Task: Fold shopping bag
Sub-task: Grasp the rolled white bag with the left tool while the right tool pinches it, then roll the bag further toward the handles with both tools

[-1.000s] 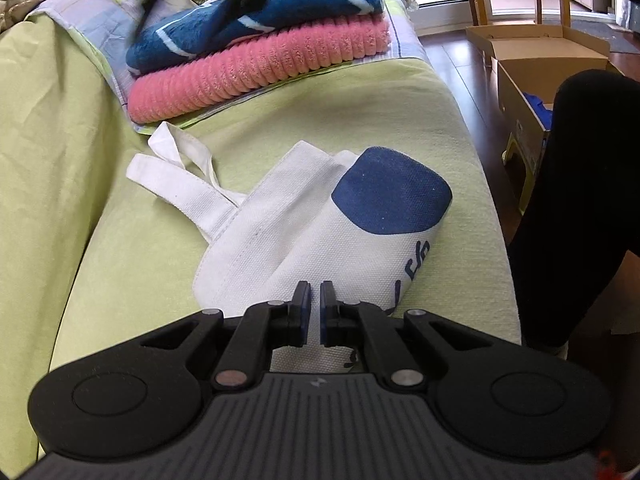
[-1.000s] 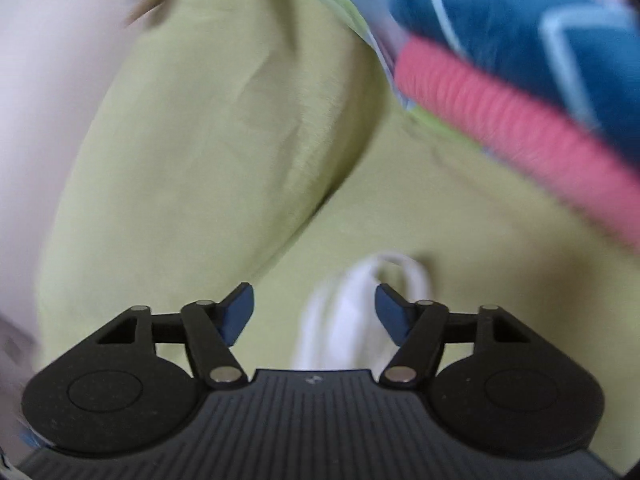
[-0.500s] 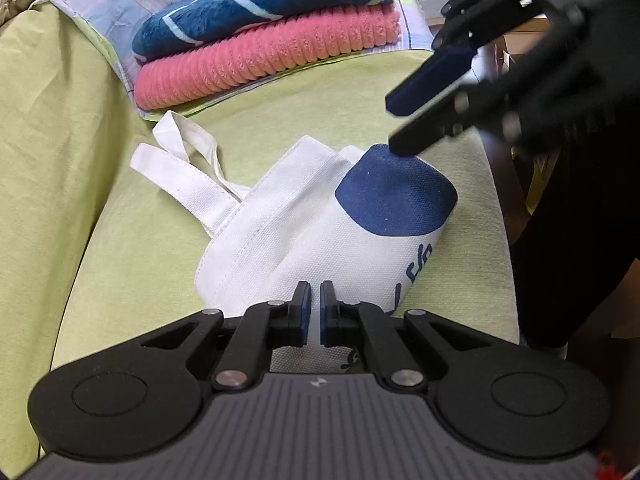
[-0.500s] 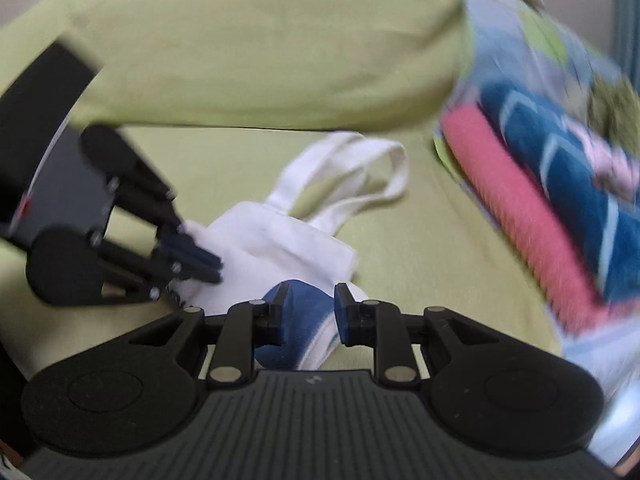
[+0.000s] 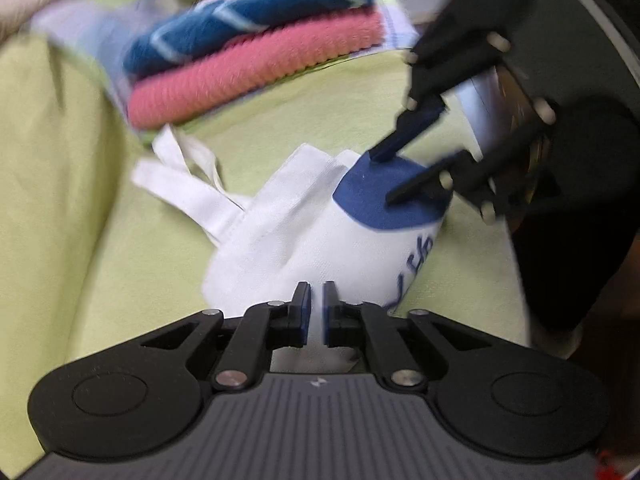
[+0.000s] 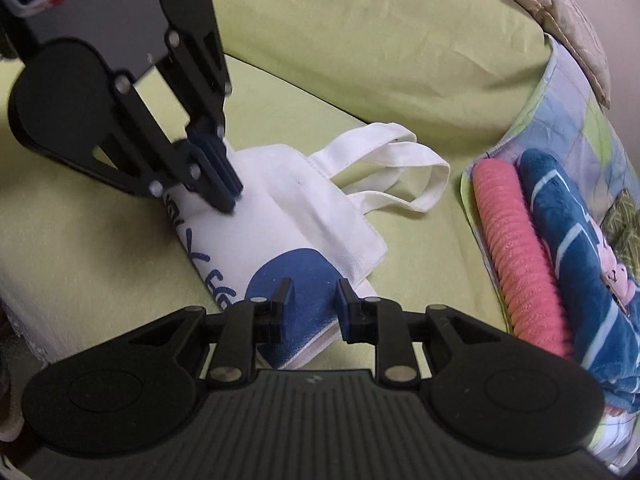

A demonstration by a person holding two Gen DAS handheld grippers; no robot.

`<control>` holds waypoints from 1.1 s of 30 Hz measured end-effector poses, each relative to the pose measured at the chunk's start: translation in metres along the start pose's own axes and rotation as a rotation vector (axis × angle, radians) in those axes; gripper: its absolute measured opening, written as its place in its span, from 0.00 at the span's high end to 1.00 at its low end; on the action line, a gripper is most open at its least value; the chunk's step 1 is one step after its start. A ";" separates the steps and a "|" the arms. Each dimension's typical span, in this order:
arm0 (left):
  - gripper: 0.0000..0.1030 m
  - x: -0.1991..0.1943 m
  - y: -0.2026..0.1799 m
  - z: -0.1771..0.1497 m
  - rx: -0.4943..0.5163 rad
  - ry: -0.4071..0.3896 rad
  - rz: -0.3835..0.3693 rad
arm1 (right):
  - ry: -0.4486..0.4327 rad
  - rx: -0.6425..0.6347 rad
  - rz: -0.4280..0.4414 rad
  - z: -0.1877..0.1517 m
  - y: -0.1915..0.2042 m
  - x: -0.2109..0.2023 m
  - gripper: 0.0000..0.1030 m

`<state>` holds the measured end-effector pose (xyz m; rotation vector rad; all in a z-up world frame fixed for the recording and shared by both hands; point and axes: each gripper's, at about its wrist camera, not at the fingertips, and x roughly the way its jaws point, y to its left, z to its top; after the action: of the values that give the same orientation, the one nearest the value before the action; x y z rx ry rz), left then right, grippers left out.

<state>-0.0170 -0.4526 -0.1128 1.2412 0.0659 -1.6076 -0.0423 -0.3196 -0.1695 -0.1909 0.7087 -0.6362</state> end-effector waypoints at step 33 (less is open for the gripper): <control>0.40 0.015 -0.064 -0.080 0.822 -0.140 0.319 | -0.039 0.070 0.063 -0.003 -0.010 0.009 0.79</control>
<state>-0.0096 -0.3876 -0.1929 1.6295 -0.9167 -1.4631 -0.0439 -0.3329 -0.1724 -0.1155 0.6515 -0.5944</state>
